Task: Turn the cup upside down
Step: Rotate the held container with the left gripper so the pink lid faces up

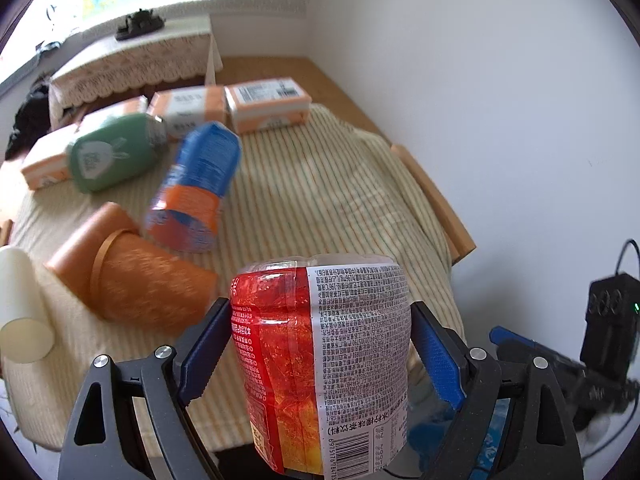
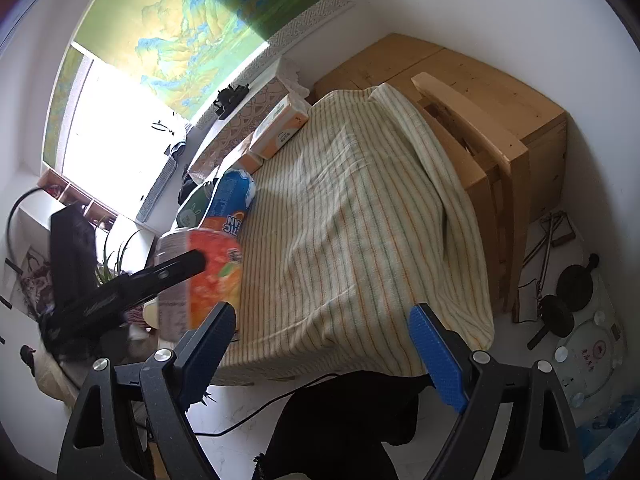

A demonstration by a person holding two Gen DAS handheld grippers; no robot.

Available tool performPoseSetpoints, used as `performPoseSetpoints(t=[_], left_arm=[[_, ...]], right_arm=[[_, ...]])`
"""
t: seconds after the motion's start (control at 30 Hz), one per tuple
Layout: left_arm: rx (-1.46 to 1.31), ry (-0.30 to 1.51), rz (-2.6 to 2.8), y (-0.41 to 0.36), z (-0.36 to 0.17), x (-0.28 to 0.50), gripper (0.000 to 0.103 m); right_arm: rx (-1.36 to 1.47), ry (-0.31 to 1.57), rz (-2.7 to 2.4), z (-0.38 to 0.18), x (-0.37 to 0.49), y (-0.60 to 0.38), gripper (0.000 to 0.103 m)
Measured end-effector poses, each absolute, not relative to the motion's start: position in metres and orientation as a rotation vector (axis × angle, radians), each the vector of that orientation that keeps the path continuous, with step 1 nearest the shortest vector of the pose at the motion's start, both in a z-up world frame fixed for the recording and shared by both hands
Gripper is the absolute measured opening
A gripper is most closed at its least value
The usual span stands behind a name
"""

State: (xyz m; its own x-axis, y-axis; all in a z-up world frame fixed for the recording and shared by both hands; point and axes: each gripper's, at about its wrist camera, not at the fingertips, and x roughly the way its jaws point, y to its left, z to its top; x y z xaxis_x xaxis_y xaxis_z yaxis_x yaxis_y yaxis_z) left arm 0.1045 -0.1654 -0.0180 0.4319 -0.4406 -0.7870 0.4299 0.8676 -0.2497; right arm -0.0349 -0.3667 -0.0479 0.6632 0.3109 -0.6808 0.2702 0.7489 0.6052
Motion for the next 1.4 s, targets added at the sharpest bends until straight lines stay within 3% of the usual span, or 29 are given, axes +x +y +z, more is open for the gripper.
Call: performPoseSetpoints(t=[0.2,0.43,0.87,1.4], left_arm=[[-0.025,0.83,-0.427,-0.086,0.003,0.076,0.09],[-0.099,0.778,-0.325,-0.024,-0.018,0.087,0.089],[-0.04,0.481,-0.331,-0.028,-0.053,0.082,0.09],[0.033,0.462,-0.404,-0.029,-0.071,0.048,0.09]], right_arm=[[0.728,0.856,0.061,-0.044,-0.034,-0.352,0.086],[0.696,0.867,0.109,-0.042,-0.023,-0.322,0.086],[0.648,0.906,0.129,-0.045,-0.02,-0.286,0.086],[0.645,0.911,0.15,-0.045,-0.017,-0.275,0.086]])
